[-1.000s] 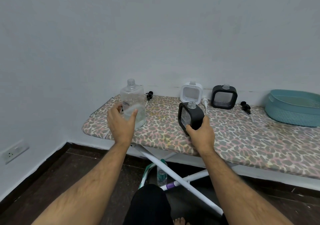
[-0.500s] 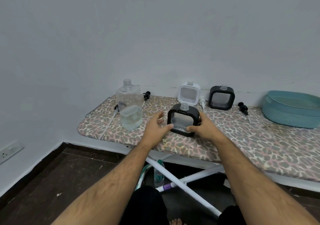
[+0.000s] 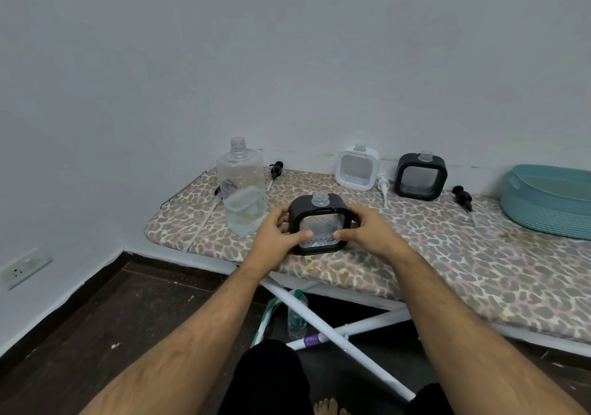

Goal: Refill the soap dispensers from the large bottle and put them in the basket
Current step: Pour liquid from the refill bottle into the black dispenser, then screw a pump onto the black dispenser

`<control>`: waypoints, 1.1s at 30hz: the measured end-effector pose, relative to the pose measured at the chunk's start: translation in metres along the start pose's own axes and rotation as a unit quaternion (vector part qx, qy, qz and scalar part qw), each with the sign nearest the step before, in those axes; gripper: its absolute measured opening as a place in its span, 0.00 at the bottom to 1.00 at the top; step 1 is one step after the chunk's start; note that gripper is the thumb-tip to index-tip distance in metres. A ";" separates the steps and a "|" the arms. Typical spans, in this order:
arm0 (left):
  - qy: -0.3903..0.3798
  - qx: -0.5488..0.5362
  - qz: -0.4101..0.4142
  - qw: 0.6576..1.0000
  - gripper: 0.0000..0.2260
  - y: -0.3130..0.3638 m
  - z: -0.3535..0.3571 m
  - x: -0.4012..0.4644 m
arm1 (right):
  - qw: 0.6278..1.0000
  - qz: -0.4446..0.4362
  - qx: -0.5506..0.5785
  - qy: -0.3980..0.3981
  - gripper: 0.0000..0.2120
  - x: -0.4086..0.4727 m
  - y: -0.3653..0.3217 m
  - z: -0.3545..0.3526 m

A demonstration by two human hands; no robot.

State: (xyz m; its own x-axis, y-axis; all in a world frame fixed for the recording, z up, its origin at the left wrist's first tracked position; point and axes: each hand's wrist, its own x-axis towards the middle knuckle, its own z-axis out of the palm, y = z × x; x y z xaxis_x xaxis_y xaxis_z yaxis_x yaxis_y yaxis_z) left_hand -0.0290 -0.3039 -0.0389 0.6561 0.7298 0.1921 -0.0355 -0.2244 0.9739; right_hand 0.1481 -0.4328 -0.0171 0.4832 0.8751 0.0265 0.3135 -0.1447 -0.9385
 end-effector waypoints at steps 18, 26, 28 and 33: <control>0.092 0.003 0.003 0.996 0.26 -0.021 -0.036 -0.008 | 0.997 -0.037 -0.051 0.037 0.16 0.093 -0.016 0.012; 0.049 -0.020 -0.006 0.999 0.26 -0.023 -0.027 0.012 | 0.971 -0.008 0.061 -0.232 0.24 0.075 -0.017 -0.004; 0.029 -0.031 -0.002 0.999 0.29 -0.023 -0.017 0.019 | 0.964 -0.010 0.102 -0.247 0.31 0.067 -0.008 -0.014; -0.031 -0.038 -0.002 0.999 0.28 -0.019 0.020 0.042 | 0.987 -0.030 0.097 -0.122 0.33 0.058 0.010 -0.038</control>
State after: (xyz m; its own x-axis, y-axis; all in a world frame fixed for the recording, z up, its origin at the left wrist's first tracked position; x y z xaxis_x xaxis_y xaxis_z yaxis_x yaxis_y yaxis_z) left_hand 0.0141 -0.2821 -0.0514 0.7016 0.6886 0.1833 -0.0890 -0.1705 0.9813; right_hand 0.2103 -0.4013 -0.0118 0.2494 0.9681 0.0232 0.1618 -0.0181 -0.9867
